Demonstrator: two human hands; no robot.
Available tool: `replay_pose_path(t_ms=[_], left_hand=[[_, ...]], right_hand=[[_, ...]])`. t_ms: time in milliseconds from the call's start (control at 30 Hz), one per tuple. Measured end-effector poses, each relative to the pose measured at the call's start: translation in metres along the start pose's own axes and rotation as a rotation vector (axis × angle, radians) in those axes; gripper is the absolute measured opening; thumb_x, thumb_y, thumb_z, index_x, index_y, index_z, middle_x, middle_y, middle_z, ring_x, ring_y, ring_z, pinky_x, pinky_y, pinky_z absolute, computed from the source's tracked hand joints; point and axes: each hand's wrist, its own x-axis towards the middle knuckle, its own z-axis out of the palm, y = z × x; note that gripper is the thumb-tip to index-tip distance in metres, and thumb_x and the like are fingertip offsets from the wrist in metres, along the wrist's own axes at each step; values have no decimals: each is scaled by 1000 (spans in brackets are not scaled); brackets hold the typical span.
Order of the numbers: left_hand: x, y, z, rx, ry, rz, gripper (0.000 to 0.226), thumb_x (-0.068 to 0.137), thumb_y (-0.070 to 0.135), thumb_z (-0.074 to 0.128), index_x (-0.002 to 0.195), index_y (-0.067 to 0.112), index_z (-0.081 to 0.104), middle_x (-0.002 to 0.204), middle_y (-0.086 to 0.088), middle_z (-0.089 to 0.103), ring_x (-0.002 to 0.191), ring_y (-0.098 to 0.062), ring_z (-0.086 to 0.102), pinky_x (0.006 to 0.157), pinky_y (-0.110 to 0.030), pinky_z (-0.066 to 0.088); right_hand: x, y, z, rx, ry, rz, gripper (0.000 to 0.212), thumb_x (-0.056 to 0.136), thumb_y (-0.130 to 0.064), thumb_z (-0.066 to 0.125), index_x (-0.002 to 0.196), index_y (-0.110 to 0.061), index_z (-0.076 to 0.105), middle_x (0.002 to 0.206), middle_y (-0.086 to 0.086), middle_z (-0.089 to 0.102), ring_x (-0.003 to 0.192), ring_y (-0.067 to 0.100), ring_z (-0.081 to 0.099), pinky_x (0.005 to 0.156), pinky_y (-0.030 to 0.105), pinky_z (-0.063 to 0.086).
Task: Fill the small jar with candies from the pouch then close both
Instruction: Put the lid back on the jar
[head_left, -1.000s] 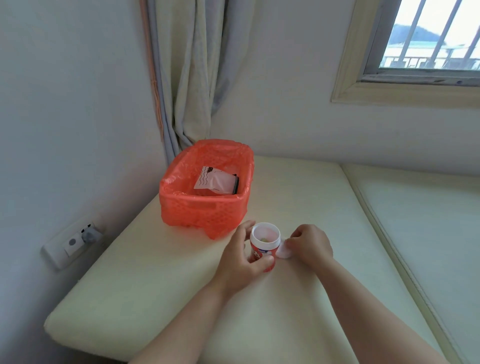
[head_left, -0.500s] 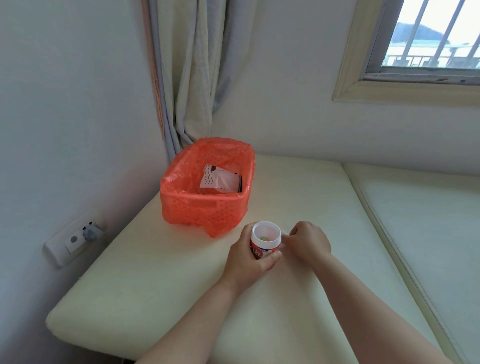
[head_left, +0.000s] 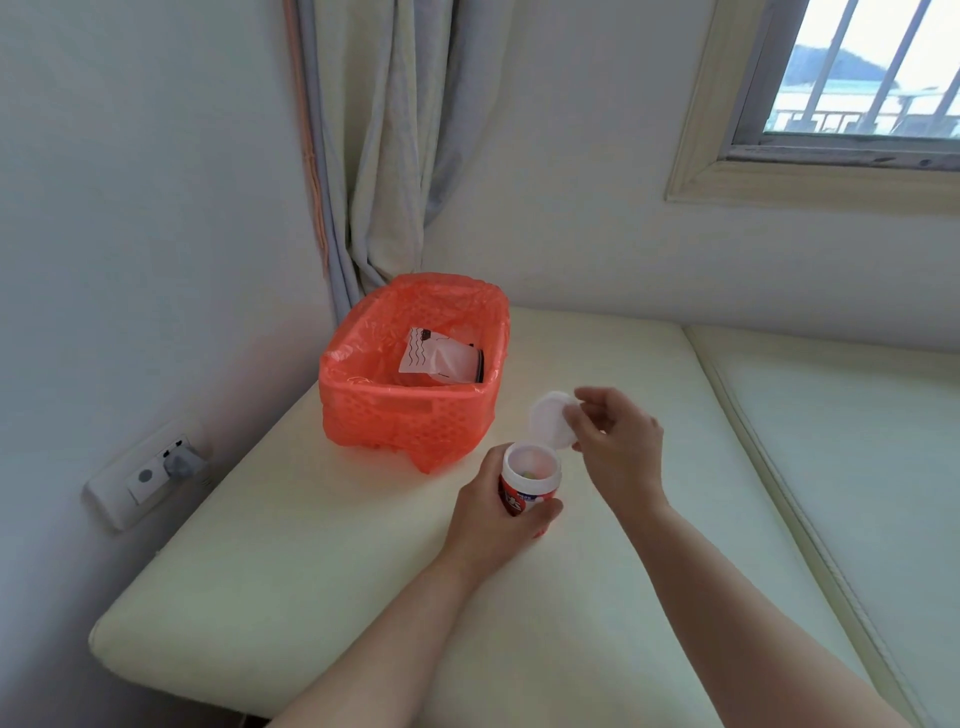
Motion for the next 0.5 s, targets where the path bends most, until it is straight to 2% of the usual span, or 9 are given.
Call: replay_pose_path(t_ms=[67,100,133,167,300,367,500], left_hand=[[0,-3,0,2,-4,-4,44,59,34,71,94,46,47,89,21,63,75,16,57,76,-19,53],[0,-5,0,-2,-3,-8,45,58,36,72,96,46,48,89,20,64,76,12,59,79,-30,57],[1,-6,0,-4,1,-11,47,57,39,72,98,45,49,90,18,65,78,9,60,79,-36,58],[1,-7,0,-4,7,-8,48,57,40,71,100,44,49,91,18,65,79,7,61,79,-38,58],[0,-6,1,29,11,45,49,63,29,72,107,33,49,90,17,64,79,12,60,71,-10,49],[1,-6,1,33,18,55,49,67,22,75,107,34,49,89,15,65,80,9,61,70,-10,48],[1,-5,1,40,27,58,53,67,15,74,97,48,45,87,18,63,76,12,60,69,-8,47]], right_hand=[[-9,-12,-2,-53,-6,-183,13,82,-7,63,91,-7,71,82,0,68,73,15,62,72,14,51],[-13,-14,-3,-82,-16,-302,11,81,-6,63,88,-6,72,82,1,69,70,12,61,67,12,50],[-17,-14,-2,-97,-29,-417,10,79,-6,64,85,-4,72,81,3,70,69,10,61,66,17,51],[-21,-14,-1,-109,-50,-506,10,77,-6,64,82,-4,71,79,5,71,70,10,61,67,23,52],[-31,-10,-3,-204,-100,-711,10,72,-2,64,79,-4,71,77,6,72,70,19,66,63,28,52],[-34,-10,-5,-261,-108,-789,10,73,-1,66,79,-6,73,75,5,71,69,22,67,59,30,52],[-36,-8,-10,-328,-124,-868,13,80,-9,60,78,-6,73,74,5,72,68,23,66,55,30,53]])
